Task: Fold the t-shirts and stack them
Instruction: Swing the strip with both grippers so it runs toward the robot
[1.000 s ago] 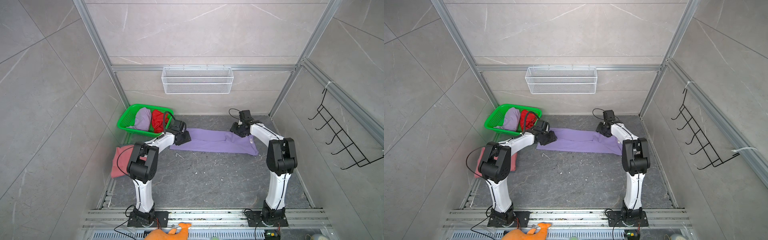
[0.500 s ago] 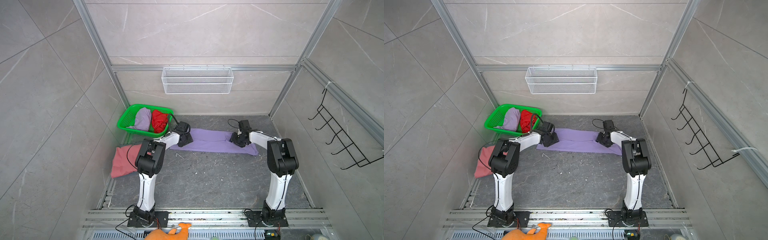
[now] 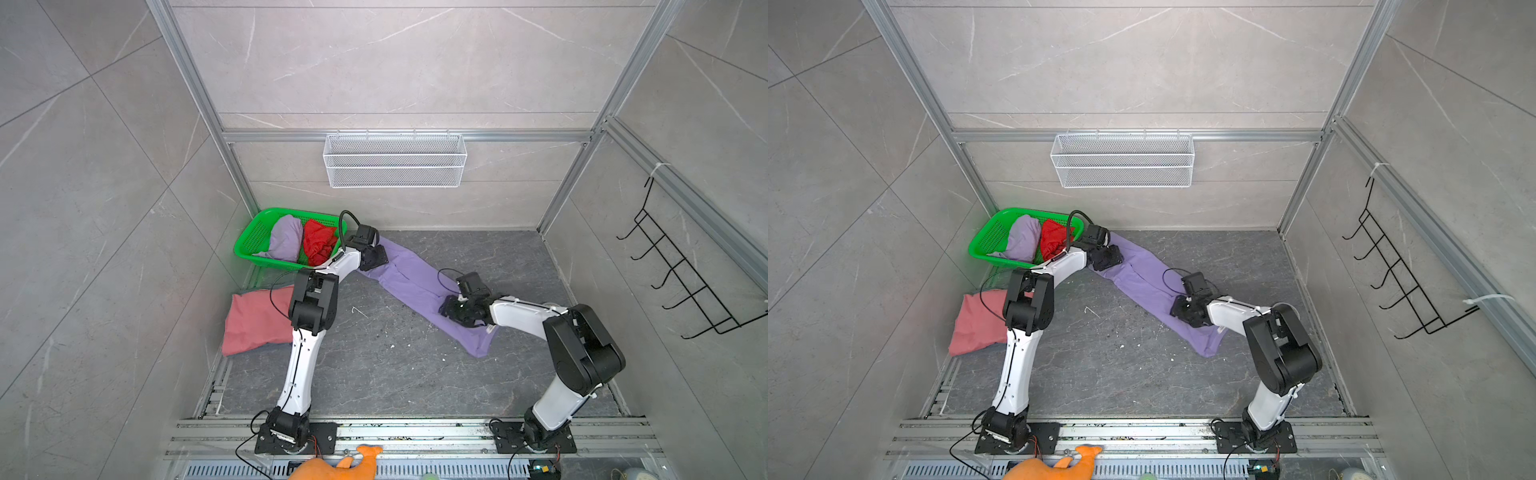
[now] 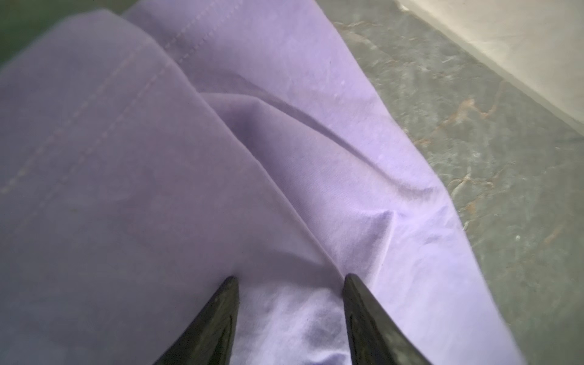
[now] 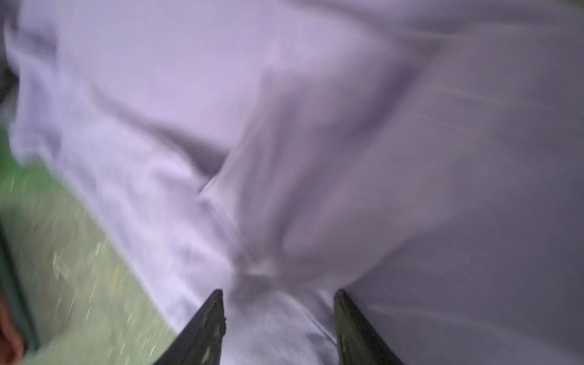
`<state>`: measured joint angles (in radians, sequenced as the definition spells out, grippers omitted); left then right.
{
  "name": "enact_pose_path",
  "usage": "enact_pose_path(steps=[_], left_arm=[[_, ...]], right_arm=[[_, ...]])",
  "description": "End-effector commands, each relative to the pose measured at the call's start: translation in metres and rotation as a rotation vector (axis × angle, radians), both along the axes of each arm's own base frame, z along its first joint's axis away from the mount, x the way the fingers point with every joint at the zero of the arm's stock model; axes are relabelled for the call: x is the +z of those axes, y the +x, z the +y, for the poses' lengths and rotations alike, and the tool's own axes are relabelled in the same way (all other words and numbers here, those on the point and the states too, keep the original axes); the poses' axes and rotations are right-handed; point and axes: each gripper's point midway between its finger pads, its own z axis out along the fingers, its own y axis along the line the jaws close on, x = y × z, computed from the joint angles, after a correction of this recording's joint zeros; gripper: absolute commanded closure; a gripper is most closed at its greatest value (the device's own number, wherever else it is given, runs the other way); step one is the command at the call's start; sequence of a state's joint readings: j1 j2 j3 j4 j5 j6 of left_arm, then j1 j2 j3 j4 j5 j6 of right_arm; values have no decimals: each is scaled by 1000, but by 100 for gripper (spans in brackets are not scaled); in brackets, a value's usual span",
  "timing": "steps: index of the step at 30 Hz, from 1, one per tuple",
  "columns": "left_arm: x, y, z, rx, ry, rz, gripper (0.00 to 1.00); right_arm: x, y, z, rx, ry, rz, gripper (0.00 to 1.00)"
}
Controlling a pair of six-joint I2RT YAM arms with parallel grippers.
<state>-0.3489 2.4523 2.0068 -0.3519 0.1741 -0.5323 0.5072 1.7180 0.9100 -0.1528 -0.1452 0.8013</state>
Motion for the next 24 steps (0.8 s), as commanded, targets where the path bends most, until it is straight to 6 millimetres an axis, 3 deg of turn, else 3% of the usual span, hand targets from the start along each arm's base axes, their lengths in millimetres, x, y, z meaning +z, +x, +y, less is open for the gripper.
enact_pose_path(steps=[1,3,7,13,17,19,22,24], left_arm=[[-7,-7,-27,-155,-48,24,44],[2,0,-38,-188,-82,-12,44],[25,2,-50,-256,-74,-87,44],[57,-10,-33,-191,37,-109,43],[46,-38,-37,-105,11,1,43],[29,-50,-43,-89,11,42,43],[21,-56,-46,-51,34,67,43],[9,-58,-42,-15,57,98,43]], right_arm=[[-23,-73,31,87,-33,197,42],[-10,-83,54,165,-44,166,42],[13,-79,68,258,-136,97,41],[36,-77,78,306,-87,44,40],[43,-73,73,326,-116,-5,37],[44,-71,71,342,-134,-22,34],[41,-71,68,352,-151,-32,29],[37,-72,65,348,-163,-27,19]])
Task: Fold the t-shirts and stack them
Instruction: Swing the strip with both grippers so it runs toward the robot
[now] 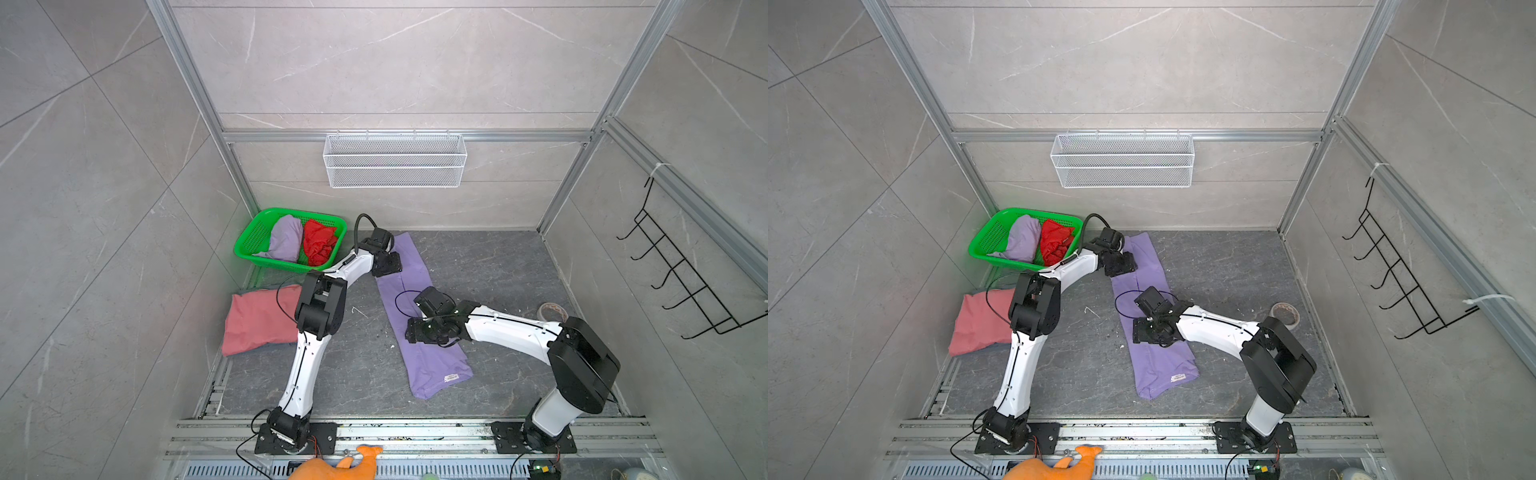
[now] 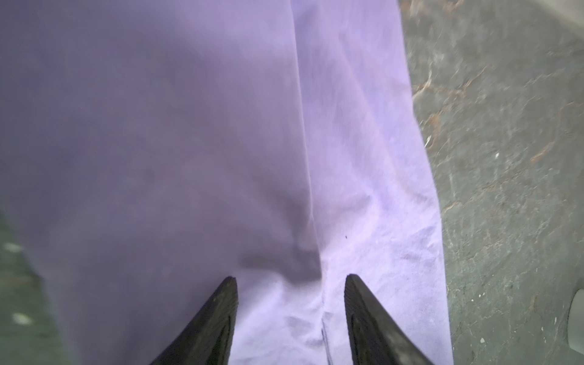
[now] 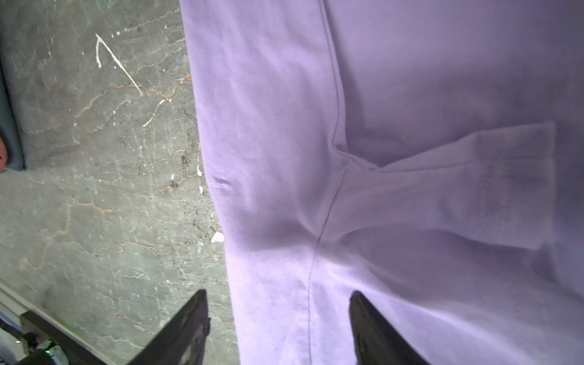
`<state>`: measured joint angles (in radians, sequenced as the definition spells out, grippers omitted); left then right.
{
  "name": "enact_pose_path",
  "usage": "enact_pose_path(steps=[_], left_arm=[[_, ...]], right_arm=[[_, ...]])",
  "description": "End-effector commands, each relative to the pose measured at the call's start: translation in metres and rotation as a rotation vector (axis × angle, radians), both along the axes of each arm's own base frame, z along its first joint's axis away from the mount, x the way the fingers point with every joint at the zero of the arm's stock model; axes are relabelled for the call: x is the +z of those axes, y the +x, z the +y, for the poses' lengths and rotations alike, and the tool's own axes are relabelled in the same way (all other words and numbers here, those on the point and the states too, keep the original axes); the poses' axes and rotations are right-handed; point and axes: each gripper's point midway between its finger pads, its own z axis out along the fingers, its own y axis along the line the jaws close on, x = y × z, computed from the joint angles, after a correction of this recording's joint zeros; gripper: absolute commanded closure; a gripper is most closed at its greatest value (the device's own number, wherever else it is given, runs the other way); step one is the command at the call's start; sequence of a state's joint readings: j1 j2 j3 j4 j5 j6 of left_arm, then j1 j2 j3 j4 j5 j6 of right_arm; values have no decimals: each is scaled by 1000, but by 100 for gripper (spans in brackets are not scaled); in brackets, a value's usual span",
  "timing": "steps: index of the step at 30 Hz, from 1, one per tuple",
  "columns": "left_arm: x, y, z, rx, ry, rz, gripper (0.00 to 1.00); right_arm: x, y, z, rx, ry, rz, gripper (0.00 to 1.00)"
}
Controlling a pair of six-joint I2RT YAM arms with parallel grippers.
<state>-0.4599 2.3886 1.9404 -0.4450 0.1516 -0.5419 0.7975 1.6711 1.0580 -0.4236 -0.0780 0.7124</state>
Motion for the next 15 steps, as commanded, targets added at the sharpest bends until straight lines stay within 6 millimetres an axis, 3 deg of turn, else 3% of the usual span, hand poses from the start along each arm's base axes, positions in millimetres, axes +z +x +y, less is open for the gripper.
enact_pose_path(steps=[1,8,15], left_arm=[[6,-3,6,93,25,22,43],[-14,3,-5,91,10,48,43],[-26,12,-51,-57,-111,48,43]], right_arm=[[-2,-1,-11,9,-43,-22,18],[-31,-13,-18,-3,-47,20,15],[-47,-20,-27,-40,-56,28,15]])
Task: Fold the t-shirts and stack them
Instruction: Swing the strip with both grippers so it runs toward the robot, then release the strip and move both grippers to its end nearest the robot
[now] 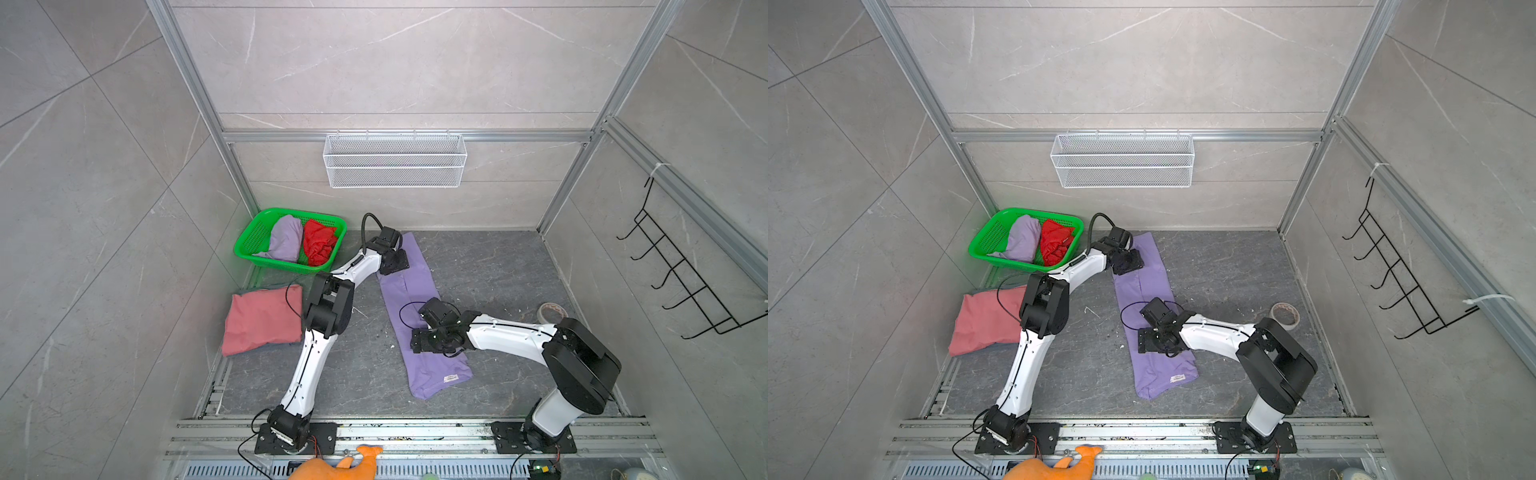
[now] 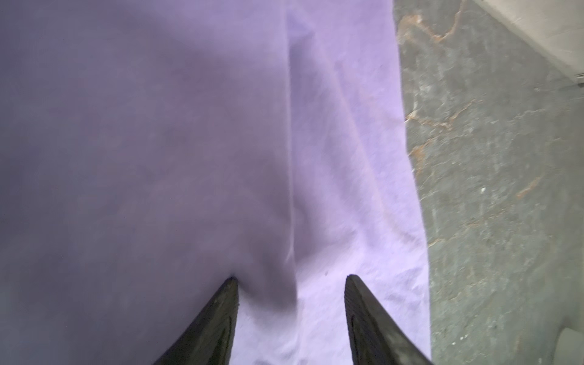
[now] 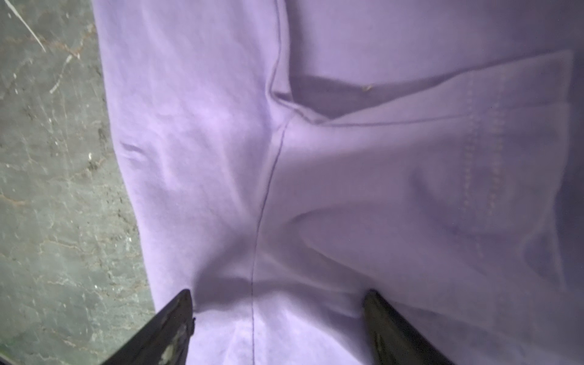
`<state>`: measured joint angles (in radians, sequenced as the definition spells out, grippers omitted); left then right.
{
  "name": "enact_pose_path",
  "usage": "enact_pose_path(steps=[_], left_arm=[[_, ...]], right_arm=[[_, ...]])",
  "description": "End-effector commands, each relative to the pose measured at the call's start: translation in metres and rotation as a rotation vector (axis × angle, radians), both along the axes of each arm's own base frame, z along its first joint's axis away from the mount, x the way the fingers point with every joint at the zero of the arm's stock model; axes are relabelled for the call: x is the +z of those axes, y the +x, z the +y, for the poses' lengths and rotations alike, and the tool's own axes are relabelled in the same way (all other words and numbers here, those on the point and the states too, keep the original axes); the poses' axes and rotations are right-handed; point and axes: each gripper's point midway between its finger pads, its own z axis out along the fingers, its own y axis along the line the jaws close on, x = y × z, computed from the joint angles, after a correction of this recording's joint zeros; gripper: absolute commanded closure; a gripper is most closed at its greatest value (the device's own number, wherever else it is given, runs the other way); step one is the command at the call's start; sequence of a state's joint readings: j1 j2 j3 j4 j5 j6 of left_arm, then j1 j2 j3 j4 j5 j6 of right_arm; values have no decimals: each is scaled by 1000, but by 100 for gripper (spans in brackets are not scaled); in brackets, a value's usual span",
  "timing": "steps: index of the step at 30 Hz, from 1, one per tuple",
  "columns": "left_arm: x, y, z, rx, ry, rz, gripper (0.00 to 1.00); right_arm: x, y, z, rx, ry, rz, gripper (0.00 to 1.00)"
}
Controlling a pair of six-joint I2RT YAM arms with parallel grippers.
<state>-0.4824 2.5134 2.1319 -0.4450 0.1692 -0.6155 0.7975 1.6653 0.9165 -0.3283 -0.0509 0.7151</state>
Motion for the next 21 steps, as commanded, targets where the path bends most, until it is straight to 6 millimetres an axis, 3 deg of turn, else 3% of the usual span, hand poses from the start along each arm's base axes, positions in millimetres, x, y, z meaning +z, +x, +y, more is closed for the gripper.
enact_pose_path(steps=[1,7,12,16,19,20,21], left_arm=[[-27,-13,-26,-105,-52,67,43],[-20,-10,-52,-214,-131,12,43],[-6,-3,-41,-201,-73,-39,43],[40,-8,-40,-242,-96,-142,43],[79,-26,-40,-289,-145,-195,43],[107,-36,-38,-306,-162,-230,43],[115,-44,-35,-315,-168,-235,43]], right_arm=[[-12,-6,-7,-34,-16,16,16],[-19,-9,-15,-56,-36,22,16],[-15,-9,-25,-67,-79,2,16],[11,-5,-24,-46,-47,-53,16],[41,-4,-27,-33,-19,-117,16],[52,-4,-30,-35,-14,-139,16],[60,-4,-33,-41,-11,-157,16]])
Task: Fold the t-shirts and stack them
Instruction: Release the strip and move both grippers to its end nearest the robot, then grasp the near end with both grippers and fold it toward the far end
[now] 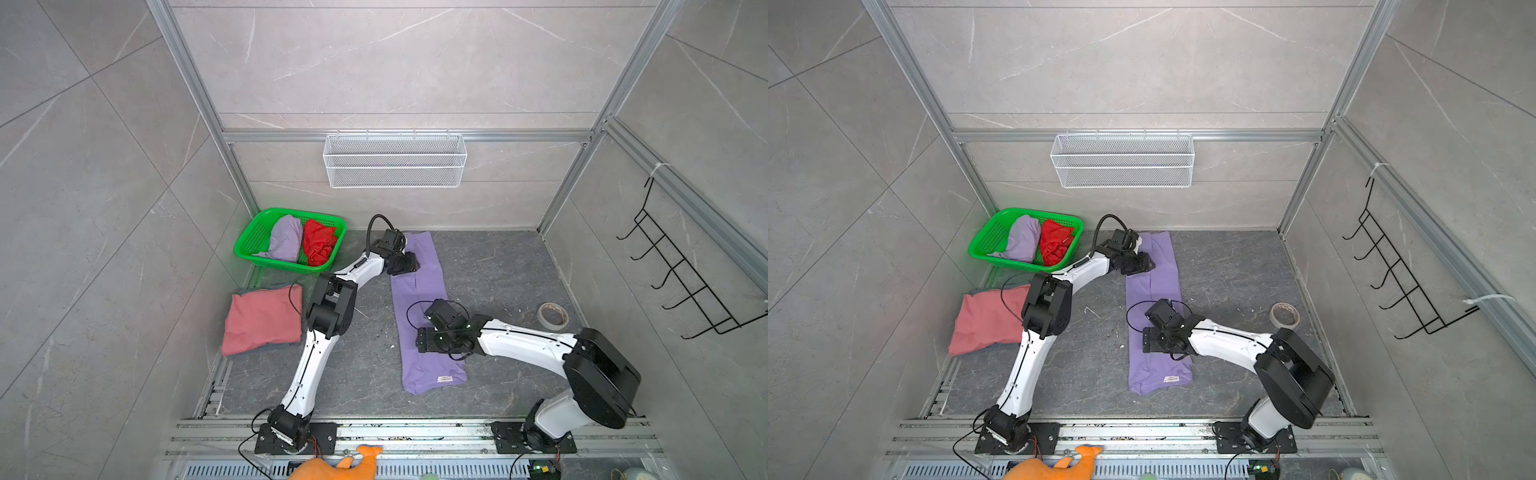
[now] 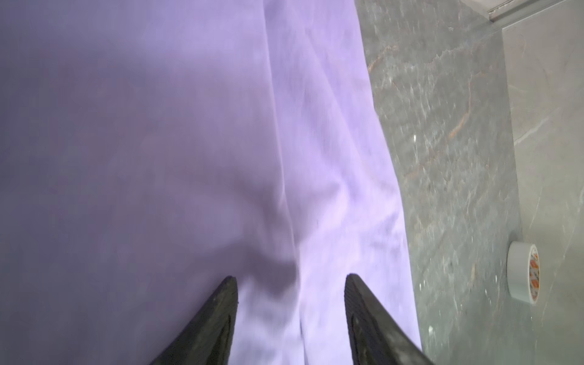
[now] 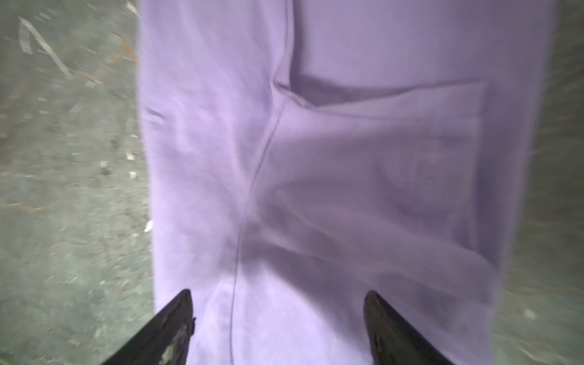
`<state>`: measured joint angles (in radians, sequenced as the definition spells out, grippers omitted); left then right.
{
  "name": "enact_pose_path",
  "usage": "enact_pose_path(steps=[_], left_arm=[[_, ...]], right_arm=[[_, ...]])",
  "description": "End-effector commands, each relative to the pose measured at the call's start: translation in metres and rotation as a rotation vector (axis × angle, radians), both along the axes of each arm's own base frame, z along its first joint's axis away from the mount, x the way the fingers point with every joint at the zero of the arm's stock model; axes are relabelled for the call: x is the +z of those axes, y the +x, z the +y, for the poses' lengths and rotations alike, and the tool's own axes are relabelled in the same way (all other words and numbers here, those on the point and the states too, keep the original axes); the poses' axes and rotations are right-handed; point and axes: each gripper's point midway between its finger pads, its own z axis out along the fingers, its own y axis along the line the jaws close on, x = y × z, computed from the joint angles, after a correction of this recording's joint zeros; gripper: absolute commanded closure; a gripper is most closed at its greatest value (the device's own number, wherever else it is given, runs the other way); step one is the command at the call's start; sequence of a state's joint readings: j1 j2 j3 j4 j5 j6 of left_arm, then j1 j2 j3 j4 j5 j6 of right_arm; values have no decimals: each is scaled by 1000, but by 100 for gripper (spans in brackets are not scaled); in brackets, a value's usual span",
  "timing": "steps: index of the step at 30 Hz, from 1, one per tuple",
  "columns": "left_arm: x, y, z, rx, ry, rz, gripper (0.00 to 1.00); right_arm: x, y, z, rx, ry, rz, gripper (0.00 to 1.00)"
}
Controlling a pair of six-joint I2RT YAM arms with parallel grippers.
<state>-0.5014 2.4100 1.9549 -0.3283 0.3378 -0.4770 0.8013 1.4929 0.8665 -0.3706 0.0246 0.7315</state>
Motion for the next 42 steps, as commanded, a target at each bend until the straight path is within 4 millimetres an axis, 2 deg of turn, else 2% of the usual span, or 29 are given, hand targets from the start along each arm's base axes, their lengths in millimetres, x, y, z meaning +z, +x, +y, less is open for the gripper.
enact_pose_path(steps=[1,3,5,9,12,19,23,29,32,34,39,42], left_arm=[[108,-19,-3,-81,-106,-180,43],[114,-38,8,-71,-96,-153,43],[111,-61,21,-44,-90,-101,43],[88,-112,45,9,-61,16,43],[72,-157,57,40,-33,88,44],[28,-268,59,46,26,267,46],[13,-310,59,69,46,318,46],[-3,-357,55,94,82,370,46],[-13,-372,53,107,94,383,47],[-18,-377,52,121,80,396,47],[-30,-381,48,145,30,410,56],[-32,-380,46,151,15,393,63]], right_arm=[[31,-4,-19,-5,-25,-76,15],[43,-4,-30,-27,-43,-107,16],[49,-4,-43,-50,-74,-122,15],[56,-3,-46,-41,-58,-120,16],[49,-11,-44,-27,-36,-65,17],[14,-42,-58,-60,51,57,18],[3,-51,-57,-67,139,101,20],[-13,-73,-62,-58,151,183,25],[-23,-84,-67,-63,150,217,27],[-31,-91,-70,-70,146,238,29],[-49,-100,-73,-79,151,278,35],[-56,-102,-73,-79,156,281,46]])
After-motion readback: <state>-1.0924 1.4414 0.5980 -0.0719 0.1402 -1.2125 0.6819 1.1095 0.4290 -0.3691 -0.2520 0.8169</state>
